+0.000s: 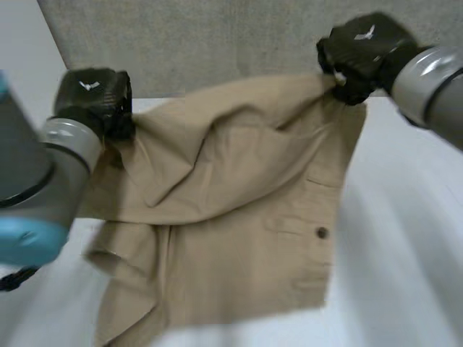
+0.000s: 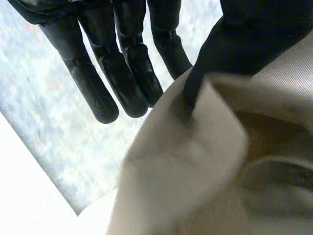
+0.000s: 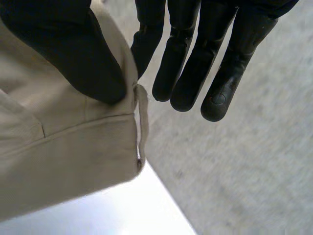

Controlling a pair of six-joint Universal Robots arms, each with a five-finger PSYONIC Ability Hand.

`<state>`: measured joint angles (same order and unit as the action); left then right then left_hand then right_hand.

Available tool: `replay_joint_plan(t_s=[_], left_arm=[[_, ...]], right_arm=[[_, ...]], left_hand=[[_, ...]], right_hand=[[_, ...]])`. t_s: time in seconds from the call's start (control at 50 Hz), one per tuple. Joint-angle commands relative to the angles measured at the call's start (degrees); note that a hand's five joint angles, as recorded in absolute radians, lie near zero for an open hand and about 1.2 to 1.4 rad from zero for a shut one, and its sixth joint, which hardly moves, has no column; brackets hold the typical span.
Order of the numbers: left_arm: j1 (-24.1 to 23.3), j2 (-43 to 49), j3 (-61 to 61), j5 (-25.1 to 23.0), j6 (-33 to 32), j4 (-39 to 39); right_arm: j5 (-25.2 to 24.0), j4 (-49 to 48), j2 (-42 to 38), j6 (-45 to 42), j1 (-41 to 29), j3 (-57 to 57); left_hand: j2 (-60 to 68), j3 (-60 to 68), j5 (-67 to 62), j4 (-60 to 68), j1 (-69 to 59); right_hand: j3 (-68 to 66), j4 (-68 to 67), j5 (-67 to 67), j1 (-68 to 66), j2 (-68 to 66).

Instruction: Fold the shorts.

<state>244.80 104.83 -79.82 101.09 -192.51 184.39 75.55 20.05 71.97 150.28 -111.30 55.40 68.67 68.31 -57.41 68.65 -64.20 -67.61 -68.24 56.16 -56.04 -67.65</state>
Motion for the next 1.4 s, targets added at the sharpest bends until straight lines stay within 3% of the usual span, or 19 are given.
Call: replay_joint_plan(t_s=[0.02,0.06,0.12,0.22,0.34,0.46,0.54,0.6,0.72,0.84,0.96,1.12,1.26,1.4], left_arm=[[2.3,19.7,18.5,0.7,-0.1,1.1],[2.5,25.0,25.7,2.2,0.0,-0.9],[2.6,28.2,32.2,5.7,0.4,-3.5],[1.8,27.4,29.3,6.1,2.0,-4.5],[0.5,15.8,13.8,3.9,1.9,-3.9],[-4.7,7.5,-2.7,-3.0,1.8,-4.1],[-8.0,5.2,-9.8,-3.5,2.0,-4.3],[-9.0,4.8,-13.3,-3.8,2.2,-4.2],[-9.6,6.5,-17.5,-3.8,2.0,-0.5],[-7.6,11.4,-16.2,-1.9,1.5,6.1],[1.2,14.8,-12.5,4.3,0.3,9.1],[8.5,18.6,-10.0,5.3,-4.7,9.9],[8.4,16.0,-12.4,4.7,-5.2,9.5],[5.1,10.0,-14.4,4.6,-5.1,9.3]], right_arm=[[11.2,-13.3,-22.6,0.0,-0.4,-15.2],[13.9,-16.5,-27.5,-0.6,-0.8,-19.6],[16.4,-16.9,-32.1,-0.7,-1.3,-24.4],[16.6,-15.0,-30.3,-0.5,-2.3,-22.0],[15.7,-12.3,-22.4,-1.1,-1.6,-11.5],[7.4,-6.6,-13.1,-1.4,-1.6,4.8],[2.8,-5.9,-9.9,-0.8,-1.5,15.7],[1.1,-6.9,-8.4,-0.7,-1.4,21.8],[0.4,-15.7,-3.9,-0.6,-2.2,36.8],[0.4,-24.2,-3.5,0.2,-2.5,43.6],[0.5,-27.9,-3.9,1.7,-4.5,46.8],[0.9,-29.7,-4.6,1.6,-6.6,47.0],[1.0,-31.1,-4.5,1.7,-7.1,47.2],[1.4,-31.1,-4.3,1.9,-7.4,47.0]], left_hand=[[-20.4,-20.1,19.2,-20.4,16.0],[-42.5,-42.2,41.3,-42.5,38.1],[-58.7,-58.3,57.4,-58.7,54.2],[-58.7,-58.3,57.4,-58.7,54.2],[-58.0,-57.6,56.7,-57.9,53.5],[-55.9,-55.6,54.7,-55.9,51.5],[-50.9,-50.5,49.6,-50.9,46.4],[-46.0,-45.7,44.8,-46.0,41.6],[-42.6,-42.3,41.4,-42.6,38.2],[-42.8,-42.5,41.5,-42.8,38.3],[-42.8,-42.5,41.5,-42.8,38.3],[-44.0,-43.6,42.7,-44.0,39.5],[-46.8,-46.5,45.6,-46.8,42.4],[-49.9,-49.5,48.6,-49.9,45.4]], right_hand=[[18.7,19.4,-17.3,7.2,18.8],[57.6,58.2,-56.2,46.0,57.7],[57.6,58.2,-56.2,46.0,57.7],[57.6,58.2,-56.2,46.0,57.7],[57.6,58.2,-56.2,46.0,57.7],[57.6,58.2,-56.2,46.0,57.7],[57.6,58.2,-56.2,46.0,57.7],[57.6,58.2,-56.2,46.0,57.7],[42.1,42.7,-40.7,30.5,42.1],[38.5,39.1,-37.1,26.9,38.6],[37.7,38.3,-36.2,26.1,37.7],[37.3,38.0,-35.9,25.8,37.4],[35.3,36.0,-33.9,23.8,35.4],[35.3,36.0,-33.9,23.7,35.4]])
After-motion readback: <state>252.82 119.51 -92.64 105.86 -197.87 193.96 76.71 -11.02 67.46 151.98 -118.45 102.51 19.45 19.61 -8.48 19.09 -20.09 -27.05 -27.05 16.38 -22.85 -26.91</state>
